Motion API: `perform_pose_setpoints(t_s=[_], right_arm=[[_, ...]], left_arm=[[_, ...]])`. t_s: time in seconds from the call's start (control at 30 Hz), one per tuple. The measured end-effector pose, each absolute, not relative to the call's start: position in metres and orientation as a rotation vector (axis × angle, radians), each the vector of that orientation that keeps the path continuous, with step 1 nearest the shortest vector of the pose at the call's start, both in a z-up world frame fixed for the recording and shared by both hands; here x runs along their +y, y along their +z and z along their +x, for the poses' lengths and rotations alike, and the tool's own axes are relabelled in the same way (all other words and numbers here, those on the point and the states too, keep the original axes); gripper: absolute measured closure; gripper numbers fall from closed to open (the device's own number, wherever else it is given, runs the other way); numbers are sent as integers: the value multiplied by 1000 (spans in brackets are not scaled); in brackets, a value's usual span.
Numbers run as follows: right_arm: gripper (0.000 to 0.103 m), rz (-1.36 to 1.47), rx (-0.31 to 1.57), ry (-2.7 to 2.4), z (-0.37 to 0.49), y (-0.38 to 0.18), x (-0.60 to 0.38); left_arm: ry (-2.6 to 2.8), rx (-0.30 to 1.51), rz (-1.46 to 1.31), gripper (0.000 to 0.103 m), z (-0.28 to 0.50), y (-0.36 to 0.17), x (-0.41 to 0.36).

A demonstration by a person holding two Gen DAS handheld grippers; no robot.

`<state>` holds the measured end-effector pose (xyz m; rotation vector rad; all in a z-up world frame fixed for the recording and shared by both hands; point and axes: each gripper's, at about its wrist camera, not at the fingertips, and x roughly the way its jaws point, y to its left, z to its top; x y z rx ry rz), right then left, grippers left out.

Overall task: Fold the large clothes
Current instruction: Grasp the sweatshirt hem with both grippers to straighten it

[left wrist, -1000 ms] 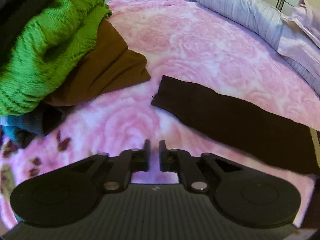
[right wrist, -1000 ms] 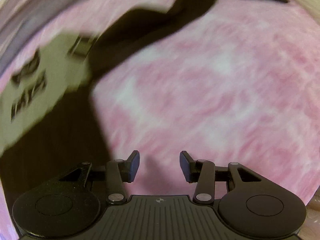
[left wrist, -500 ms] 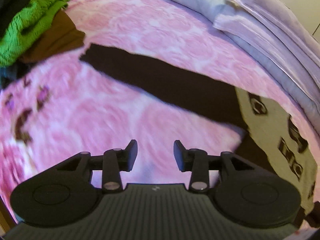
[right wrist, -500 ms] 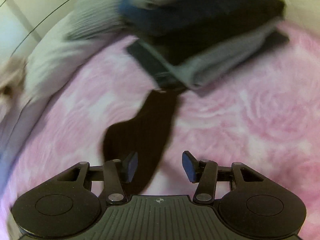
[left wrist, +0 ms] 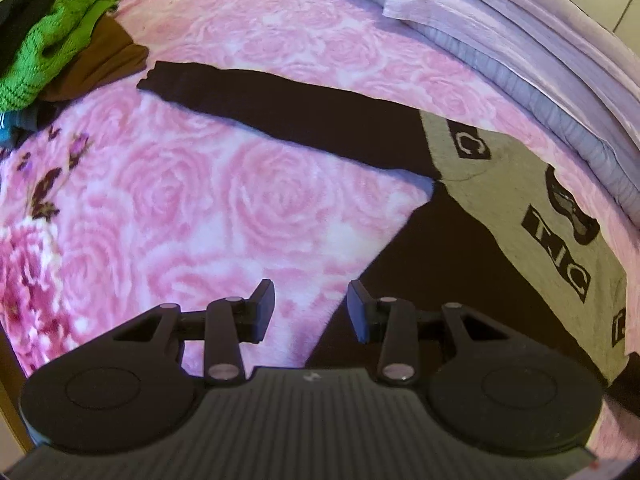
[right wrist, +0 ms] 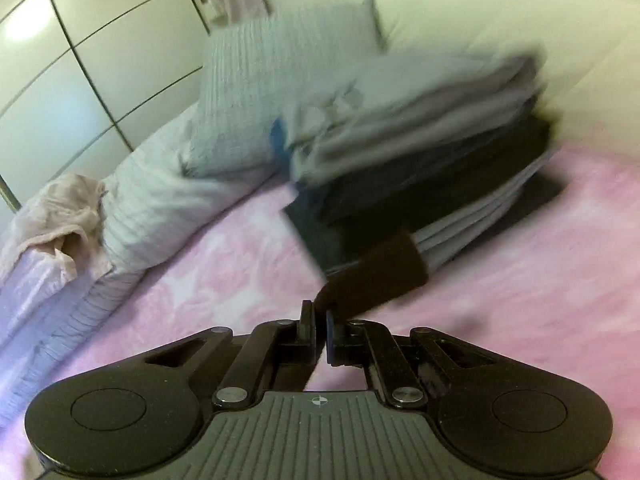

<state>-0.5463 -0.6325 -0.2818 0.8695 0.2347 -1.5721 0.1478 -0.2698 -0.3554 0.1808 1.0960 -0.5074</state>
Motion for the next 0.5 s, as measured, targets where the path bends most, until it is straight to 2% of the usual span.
perform_pose_setpoints(t_s=[0.1, 0.17, 0.23, 0.27, 0.3, 0.4, 0.43, 0.5], right_arm=[[103, 917, 286, -1618, -556, -287, -603], [102, 1013, 339, -1658, -562, -318, -595], [99, 1147, 522, -1673, -568, -366, -595], [99, 1195, 497, -1669, -574, -379, -588], [94, 1177, 432, -1675, -577, -376, -579], [56, 1209, 419, -1671, -575, -357, -560], [54, 1216, 387, -1649, -573, -352, -551], [54, 1255, 344, -1570, -560, -344, -536]], left_arm=[[-517, 1124, 196, 67, 143, -361, -274], [-533, 1143, 217, 66, 139, -368, -277], [-552, 1163, 258, 65, 136, -378, -279], [-555, 1175, 281, 65, 135, -383, -278], [-562, 1184, 297, 65, 135, -385, -276], [-596, 1171, 349, 59, 138, -383, -261], [-599, 1164, 361, 55, 141, -382, -253], [-609, 1165, 367, 54, 146, -379, -240]])
